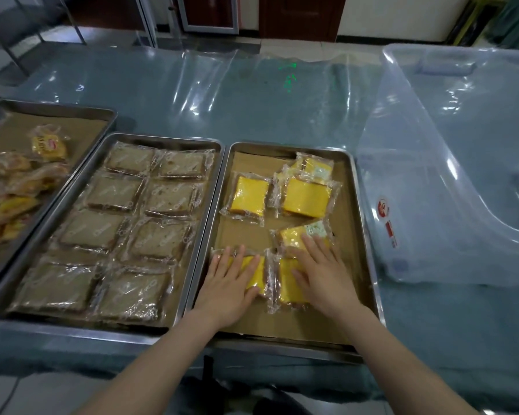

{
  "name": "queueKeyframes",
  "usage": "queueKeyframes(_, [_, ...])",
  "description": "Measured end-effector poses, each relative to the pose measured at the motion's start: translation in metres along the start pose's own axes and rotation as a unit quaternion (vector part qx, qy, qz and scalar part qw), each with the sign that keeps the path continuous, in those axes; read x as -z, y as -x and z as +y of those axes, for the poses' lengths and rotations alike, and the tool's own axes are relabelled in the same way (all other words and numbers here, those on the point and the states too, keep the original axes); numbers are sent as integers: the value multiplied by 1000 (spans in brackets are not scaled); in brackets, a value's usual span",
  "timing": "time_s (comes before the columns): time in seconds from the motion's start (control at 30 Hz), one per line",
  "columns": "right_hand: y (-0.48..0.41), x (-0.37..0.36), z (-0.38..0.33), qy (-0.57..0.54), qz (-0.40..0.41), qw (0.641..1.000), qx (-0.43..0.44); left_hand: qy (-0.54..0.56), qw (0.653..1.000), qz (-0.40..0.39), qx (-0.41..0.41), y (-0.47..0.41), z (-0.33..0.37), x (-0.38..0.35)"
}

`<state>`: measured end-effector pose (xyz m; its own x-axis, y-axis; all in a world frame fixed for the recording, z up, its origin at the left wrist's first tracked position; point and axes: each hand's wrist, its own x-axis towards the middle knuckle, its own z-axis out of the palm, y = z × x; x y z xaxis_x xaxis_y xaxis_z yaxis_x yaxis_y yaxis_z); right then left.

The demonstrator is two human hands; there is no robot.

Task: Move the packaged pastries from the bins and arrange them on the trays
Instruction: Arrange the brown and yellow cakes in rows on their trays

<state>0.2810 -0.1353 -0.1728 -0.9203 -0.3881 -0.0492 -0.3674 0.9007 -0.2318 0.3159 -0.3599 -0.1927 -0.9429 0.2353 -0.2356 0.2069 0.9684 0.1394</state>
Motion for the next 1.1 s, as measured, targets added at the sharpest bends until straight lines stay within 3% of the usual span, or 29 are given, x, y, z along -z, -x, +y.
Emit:
queueKeyframes(0.1, [25,-18,-12,26,-61,997,35,-3,1000,0,-19,13,1,-7])
queueKeyframes(0.4, [52,-18,-12,48,-111,990,-71,-13,999,9,-33,36,2,0])
queueKeyframes(0.63, [51,-17,-26,17,-146,983,-113,29,993,-95,-60,36,6,2])
queueKeyframes(0.73, [50,-11,-31,-10,-122,985,-126,52,992,-89,-75,43,4,3])
queueKeyframes(0.9, [14,6,-24,-43,5,991,-123,84,994,12,-66,29,4,25])
queueKeyframes(1.1, [-42,4,0,-63,-32,992,-104,137,990,38,-22,-10,-8,41])
